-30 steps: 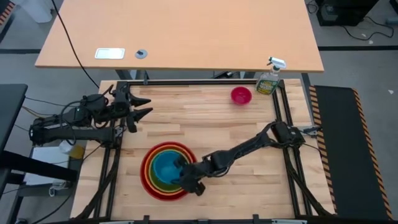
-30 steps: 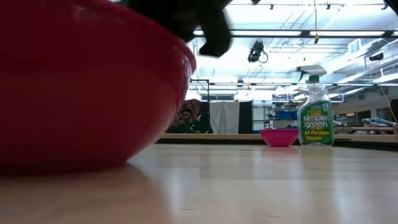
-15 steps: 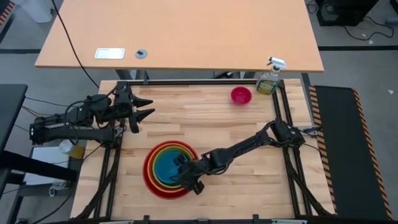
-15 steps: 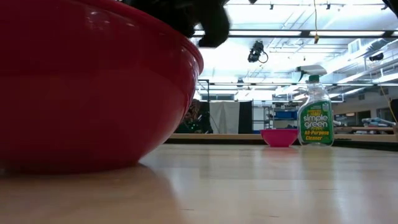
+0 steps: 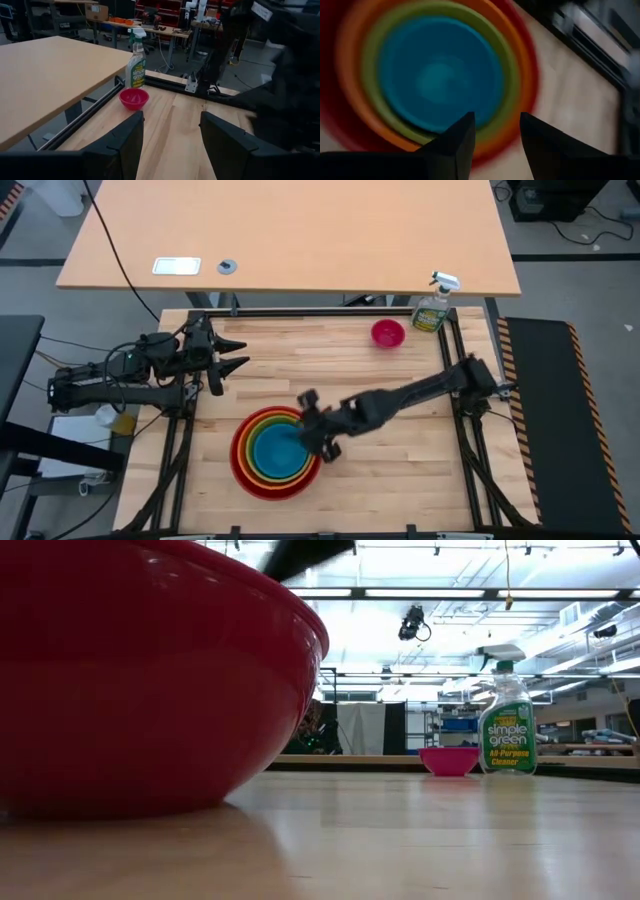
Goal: Nest bowls inside each other by size order
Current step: Stack the pink bowl on top of the blue bowl
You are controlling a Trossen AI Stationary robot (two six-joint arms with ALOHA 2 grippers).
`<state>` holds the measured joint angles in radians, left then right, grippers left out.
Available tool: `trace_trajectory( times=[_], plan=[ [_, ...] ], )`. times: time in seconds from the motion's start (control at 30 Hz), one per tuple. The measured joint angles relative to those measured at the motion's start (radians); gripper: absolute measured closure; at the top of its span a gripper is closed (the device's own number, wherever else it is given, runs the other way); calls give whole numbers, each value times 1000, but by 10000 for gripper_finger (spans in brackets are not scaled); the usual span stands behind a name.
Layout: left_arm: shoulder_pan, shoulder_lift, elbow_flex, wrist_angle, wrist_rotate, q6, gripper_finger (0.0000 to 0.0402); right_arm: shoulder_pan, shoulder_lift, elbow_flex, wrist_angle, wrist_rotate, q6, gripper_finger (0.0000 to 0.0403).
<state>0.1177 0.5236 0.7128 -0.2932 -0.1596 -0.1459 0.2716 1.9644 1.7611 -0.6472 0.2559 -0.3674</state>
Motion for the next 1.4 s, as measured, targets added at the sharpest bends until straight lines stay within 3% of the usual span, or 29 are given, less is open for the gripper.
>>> trace_trajectory(
  times=[0.13,0.37,0.57,0.8,1.1,1.27,1.4],
  plan=[
    [0,0,0,-5,0,3,203,-78,-90,-139,9,31,38,241],
    [0,0,0,-21,0,3,203,-292,-284,-512,191,83,136,241],
    [0,0,0,-32,0,3,203,-522,-363,-698,160,137,277,241],
    [0,0,0,-32,-1,29,203,-751,-342,-736,30,113,364,214],
    [1,0,0,-40,-1,30,203,-831,-246,-736,1,31,322,178],
    [1,0,0,-40,-1,30,203,-837,-178,-736,5,45,312,208],
    [1,0,0,-40,-1,30,203,-830,-154,-734,10,69,312,265]
  ],
)
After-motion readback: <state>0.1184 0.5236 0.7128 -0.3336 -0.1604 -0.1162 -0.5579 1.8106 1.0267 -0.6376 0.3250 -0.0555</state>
